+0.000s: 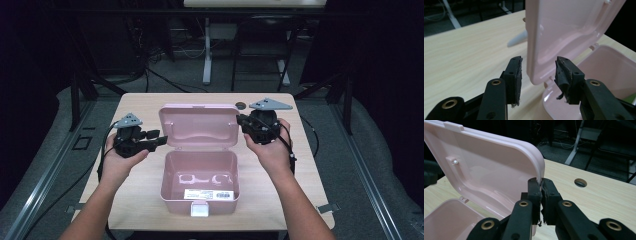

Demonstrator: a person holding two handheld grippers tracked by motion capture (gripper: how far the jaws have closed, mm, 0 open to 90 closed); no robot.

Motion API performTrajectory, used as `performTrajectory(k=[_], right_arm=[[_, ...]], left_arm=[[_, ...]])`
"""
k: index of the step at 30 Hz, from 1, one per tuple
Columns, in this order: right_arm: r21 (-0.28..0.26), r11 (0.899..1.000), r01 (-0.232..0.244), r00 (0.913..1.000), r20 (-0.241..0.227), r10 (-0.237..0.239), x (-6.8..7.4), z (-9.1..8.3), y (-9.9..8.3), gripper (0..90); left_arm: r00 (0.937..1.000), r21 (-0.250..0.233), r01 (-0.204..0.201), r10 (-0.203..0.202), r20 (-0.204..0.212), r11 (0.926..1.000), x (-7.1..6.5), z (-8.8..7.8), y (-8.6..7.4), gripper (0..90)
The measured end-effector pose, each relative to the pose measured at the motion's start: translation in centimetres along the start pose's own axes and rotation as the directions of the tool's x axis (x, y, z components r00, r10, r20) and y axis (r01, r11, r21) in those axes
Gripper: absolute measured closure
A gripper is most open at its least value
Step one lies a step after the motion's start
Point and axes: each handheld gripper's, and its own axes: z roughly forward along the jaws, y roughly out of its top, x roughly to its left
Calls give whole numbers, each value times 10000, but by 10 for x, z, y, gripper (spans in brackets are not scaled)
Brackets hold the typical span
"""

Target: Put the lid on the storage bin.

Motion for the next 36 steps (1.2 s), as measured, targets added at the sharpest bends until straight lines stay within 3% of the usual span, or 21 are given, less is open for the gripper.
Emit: performTrajectory(k=[4,12,18,23,28,36], right_arm=[[-29,9999,124,9998,124,-124,3,-1,-1,860],[-258,9997,-25,10000,-5,25,1,-2,-5,861],[-336,9994,-100,9999,-100,97,0,-3,-6,861],[-371,9990,-239,9995,-211,231,-1,-3,-8,860],[-404,9987,-303,9991,-292,292,-2,-2,-11,857],[-590,9972,-463,9975,-557,430,-4,-2,-15,831]], left_arm=[[10000,-205,39,-40,-37,9998,1,-3,11,559],[9986,-547,-66,36,-537,9985,2,-4,32,571],[9964,-818,-257,189,-821,9963,-1,-6,45,643],[9946,-1044,-455,353,-980,9935,-6,-8,51,691],[9955,-1170,-515,416,-857,9918,-9,-10,55,734],[9912,-1009,-802,687,-1131,9917,-14,-11,57,773]])
